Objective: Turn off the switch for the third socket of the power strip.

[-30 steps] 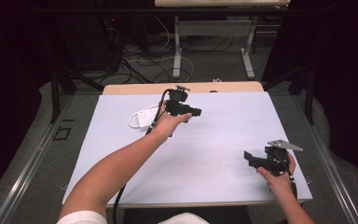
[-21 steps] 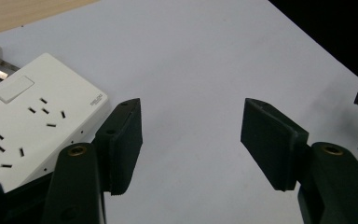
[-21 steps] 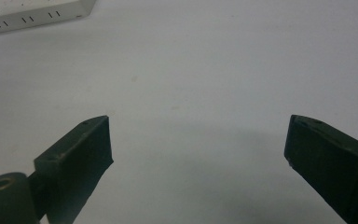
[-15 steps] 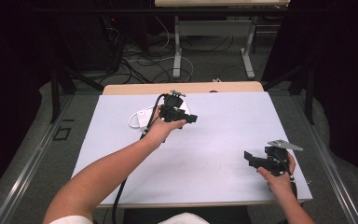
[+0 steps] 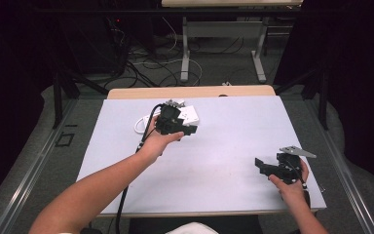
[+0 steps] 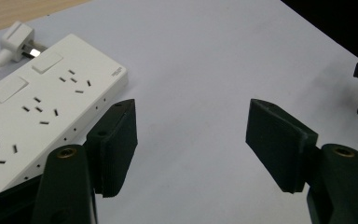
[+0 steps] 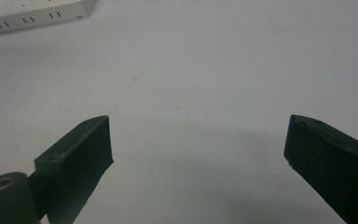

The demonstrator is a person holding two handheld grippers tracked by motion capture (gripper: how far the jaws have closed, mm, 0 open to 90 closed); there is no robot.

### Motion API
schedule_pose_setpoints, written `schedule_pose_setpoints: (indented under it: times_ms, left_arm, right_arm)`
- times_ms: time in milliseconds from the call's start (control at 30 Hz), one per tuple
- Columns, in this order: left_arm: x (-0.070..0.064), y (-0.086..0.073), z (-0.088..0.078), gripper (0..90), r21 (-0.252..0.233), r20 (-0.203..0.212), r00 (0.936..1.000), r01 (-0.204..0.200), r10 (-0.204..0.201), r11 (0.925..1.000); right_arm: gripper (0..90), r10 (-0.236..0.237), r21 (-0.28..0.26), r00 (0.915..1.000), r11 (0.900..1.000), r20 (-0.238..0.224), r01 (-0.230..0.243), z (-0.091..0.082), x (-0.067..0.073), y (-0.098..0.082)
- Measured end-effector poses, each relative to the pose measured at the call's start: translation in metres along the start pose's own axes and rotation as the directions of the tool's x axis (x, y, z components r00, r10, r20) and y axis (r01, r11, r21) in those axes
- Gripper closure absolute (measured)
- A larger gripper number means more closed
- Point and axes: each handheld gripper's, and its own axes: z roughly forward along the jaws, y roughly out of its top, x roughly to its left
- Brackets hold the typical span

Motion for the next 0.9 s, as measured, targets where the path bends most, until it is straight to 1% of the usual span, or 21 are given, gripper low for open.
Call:
schedule_pose_setpoints:
  times_ms: [33, 67, 167, 200, 267, 367, 400, 467, 567, 733, 767, 833, 900]
  left_arm:
    - [0.002, -0.002, -0.003, 33.7, -0.002, -0.005, 1.0, 0.0, 0.0, 1.0]
    - [0.003, -0.004, -0.005, 33.6, -0.014, -0.007, 0.9999, 0.011, -0.011, 0.9998]
    - [0.007, -0.01, -0.013, 33.4, -0.032, -0.016, 0.9998, 0.015, -0.015, 0.9994]
    - [0.009, -0.012, -0.015, 33.3, -0.035, -0.014, 0.9998, 0.014, -0.015, 0.9993]
    - [0.012, -0.016, -0.017, 33.1, -0.043, -0.014, 0.9996, 0.025, -0.025, 0.9988]
    - [0.016, -0.024, -0.019, 32.7, -0.043, -0.019, 0.9992, 0.034, -0.035, 0.9985]
    - [0.017, -0.027, -0.019, 32.6, -0.048, -0.021, 0.9992, 0.034, -0.035, 0.9982]
    - [0.018, -0.033, -0.02, 32.4, -0.045, -0.029, 0.9991, 0.03, -0.032, 0.9985]
    - [0.021, -0.041, -0.021, 31.2, -0.05, -0.032, 0.9989, 0.031, -0.033, 0.9983]
    - [0.028, -0.052, -0.025, 28.9, -0.055, -0.04, 0.9979, 0.049, -0.051, 0.9973]
    - [0.028, -0.055, -0.025, 28.5, -0.06, -0.04, 0.997, 0.064, -0.067, 0.9962]
    - [0.031, -0.058, -0.025, 27.5, -0.06, -0.044, 0.9963, 0.07, -0.073, 0.9957]
    - [0.033, -0.063, -0.025, 26.2, -0.066, -0.038, 0.9956, 0.083, -0.086, 0.9944]
  right_arm:
    - [6.9, -0.001, -0.001, 1.0, 1.0, 0.0, 0.001, 0.0, 0.0, 0.0]
    - [6.9, 0.0, 0.0, 1.0, 1.0, 0.001, 0.0, 0.0, 0.0, 0.0]
    - [6.9, 0.001, 0.002, 1.0, 1.0, 0.002, -0.001, 0.0, 0.0, 0.0]
    - [6.9, 0.002, 0.003, 1.0, 1.0, 0.002, -0.002, 0.0, 0.0, 0.0]
    - [6.9, 0.005, 0.005, 1.0, 1.0, 0.005, -0.005, 0.001, 0.0, 0.0]
    - [6.9, 0.008, 0.006, 1.0, 1.0, 0.004, -0.008, 0.001, 0.001, 0.0]
    - [6.9, 0.01, 0.006, 0.9999, 1.0, 0.004, -0.011, 0.0, 0.002, 0.0]
    - [7.1, 0.0, 0.003, 1.0, 1.0, 0.004, 0.0, 0.0, 0.001, 0.0]
    - [7.1, 0.006, 0.006, 1.0, 1.0, 0.005, -0.006, 0.001, 0.002, 0.0]
    - [7.1, 0.011, 0.008, 0.9999, 1.0, 0.006, -0.011, 0.001, 0.002, -0.001]
    - [7.2, 0.011, 0.008, 0.9999, 1.0, 0.006, -0.011, 0.001, 0.002, -0.001]
    - [7.2, 0.011, 0.008, 0.9999, 1.0, 0.007, -0.011, 0.001, 0.002, -0.001]
    - [7.3, 0.011, 0.009, 0.9999, 1.0, 0.007, -0.011, 0.001, 0.003, -0.001]
